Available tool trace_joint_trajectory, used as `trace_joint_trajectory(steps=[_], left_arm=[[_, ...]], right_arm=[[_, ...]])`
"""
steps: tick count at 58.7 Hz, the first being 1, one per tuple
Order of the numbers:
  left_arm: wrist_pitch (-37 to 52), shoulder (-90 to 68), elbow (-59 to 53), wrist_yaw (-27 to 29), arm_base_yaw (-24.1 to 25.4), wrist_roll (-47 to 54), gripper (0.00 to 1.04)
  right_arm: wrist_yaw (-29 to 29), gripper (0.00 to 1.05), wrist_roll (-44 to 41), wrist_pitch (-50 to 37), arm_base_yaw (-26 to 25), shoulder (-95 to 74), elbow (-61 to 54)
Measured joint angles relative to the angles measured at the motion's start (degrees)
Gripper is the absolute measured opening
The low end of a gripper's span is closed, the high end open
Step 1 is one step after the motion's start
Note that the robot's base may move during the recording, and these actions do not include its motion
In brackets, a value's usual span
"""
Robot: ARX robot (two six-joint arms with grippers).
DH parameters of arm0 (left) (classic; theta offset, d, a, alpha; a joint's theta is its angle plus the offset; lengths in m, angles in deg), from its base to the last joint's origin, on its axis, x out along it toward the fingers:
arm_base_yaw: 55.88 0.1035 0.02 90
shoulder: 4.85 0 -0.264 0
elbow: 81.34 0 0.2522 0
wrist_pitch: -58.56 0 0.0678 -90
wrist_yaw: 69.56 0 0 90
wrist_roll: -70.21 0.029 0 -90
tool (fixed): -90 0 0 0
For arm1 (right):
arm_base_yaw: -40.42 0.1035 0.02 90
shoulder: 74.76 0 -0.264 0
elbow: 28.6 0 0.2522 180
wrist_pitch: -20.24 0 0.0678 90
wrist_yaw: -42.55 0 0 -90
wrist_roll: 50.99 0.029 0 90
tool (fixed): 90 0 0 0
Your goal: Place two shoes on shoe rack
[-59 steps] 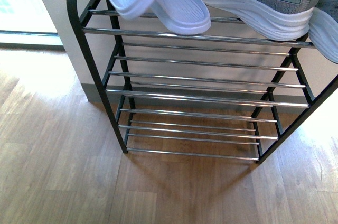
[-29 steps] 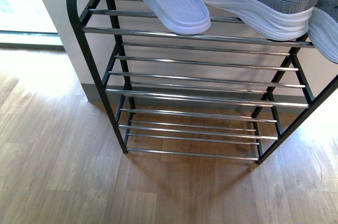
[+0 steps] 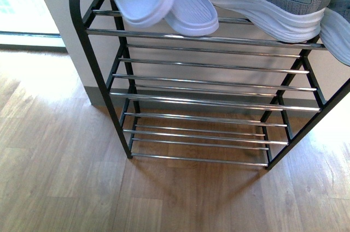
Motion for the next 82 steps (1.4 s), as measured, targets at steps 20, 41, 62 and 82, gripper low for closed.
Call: trace_joint_trajectory(steps=[20,41,62,82], left_arm=[[-3.19,-3.39,5.73,-1.81,-1.18,-5.7,0.95],[-3.5,-3.23,4.9,-3.54,-0.59,11.74,0.95],[-6.03,1.86,-0.33,-11.61,-0.26,17.09,0.95],[2.34,10.49,-11.5,-16.68,-1.29,17.49,0.95]], right_arm=[[-0.02,0.96,0.0,0.0,0.0,0.0,0.0],[-0.02,0.96,0.0,0.0,0.0,0.0,0.0],[-0.02,0.96,0.0,0.0,0.0,0.0,0.0],[0.0,0.96,0.0,0.0,0.0,0.0,0.0]])
